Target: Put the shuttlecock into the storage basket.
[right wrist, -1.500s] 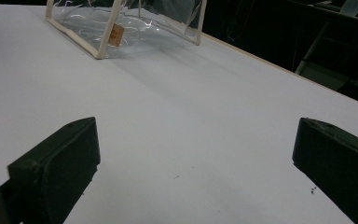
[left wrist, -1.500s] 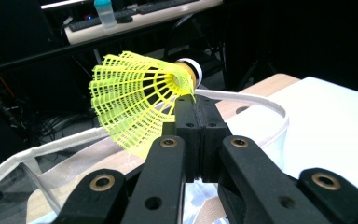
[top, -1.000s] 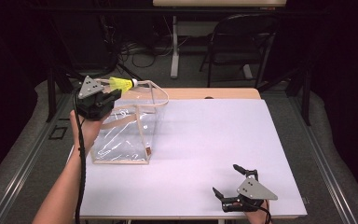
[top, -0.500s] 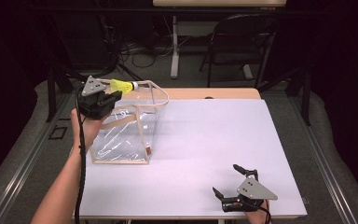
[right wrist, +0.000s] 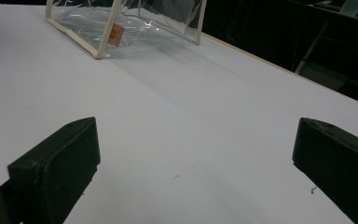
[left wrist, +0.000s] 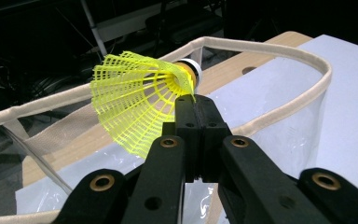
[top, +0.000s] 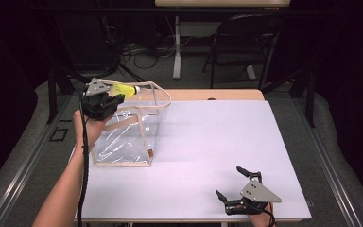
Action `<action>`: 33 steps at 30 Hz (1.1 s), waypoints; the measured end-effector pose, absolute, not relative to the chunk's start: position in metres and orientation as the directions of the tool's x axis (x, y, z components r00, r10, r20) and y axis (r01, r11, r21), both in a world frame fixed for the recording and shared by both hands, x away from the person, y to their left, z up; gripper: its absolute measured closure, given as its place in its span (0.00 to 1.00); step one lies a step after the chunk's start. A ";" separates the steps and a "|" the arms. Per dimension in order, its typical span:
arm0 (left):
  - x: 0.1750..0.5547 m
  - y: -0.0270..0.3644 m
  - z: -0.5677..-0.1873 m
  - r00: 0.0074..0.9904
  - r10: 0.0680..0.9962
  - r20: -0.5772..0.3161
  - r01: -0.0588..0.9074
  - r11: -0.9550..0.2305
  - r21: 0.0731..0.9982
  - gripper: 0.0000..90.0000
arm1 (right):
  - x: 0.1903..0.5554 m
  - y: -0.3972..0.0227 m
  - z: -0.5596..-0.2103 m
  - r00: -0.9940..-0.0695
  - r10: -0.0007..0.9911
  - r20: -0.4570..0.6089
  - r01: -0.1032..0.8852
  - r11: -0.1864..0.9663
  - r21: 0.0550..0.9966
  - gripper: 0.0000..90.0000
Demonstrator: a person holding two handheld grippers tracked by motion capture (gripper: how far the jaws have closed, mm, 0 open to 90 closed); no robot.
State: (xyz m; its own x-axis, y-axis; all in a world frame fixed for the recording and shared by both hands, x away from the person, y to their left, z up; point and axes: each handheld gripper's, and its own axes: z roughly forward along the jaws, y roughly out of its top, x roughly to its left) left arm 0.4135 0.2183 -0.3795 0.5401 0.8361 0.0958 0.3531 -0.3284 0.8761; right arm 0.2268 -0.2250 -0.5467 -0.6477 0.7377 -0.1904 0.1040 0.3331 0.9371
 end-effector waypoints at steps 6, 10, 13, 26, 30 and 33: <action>0.417 0.219 -0.384 0.539 0.838 0.088 0.373 -0.330 0.867 1.00 | 0.227 -0.225 -0.547 -0.649 0.738 -0.186 0.107 0.331 0.938 0.00; 0.420 0.220 -0.387 0.538 0.839 0.080 0.385 -0.329 0.862 1.00 | 0.227 -0.225 -0.547 -0.648 0.738 -0.187 0.107 0.331 0.937 0.00; 0.423 0.220 -0.389 0.536 0.840 0.083 0.394 -0.336 0.855 1.00 | 0.227 -0.225 -0.547 -0.649 0.737 -0.190 0.105 0.333 0.937 0.00; 0.430 0.222 -0.395 0.521 0.850 0.078 0.419 -0.334 0.844 0.99 | 0.227 -0.225 -0.547 -0.649 0.737 -0.188 0.106 0.333 0.937 0.00; 0.432 0.223 -0.396 0.517 0.852 0.078 0.426 -0.335 0.840 0.99 | 0.227 -0.225 -0.547 -0.650 0.736 -0.188 0.107 0.334 0.937 0.00; 0.434 0.223 -0.396 0.512 0.855 0.081 0.433 -0.339 0.835 0.99 | 0.227 -0.225 -0.547 -0.649 0.737 -0.187 0.108 0.333 0.937 0.00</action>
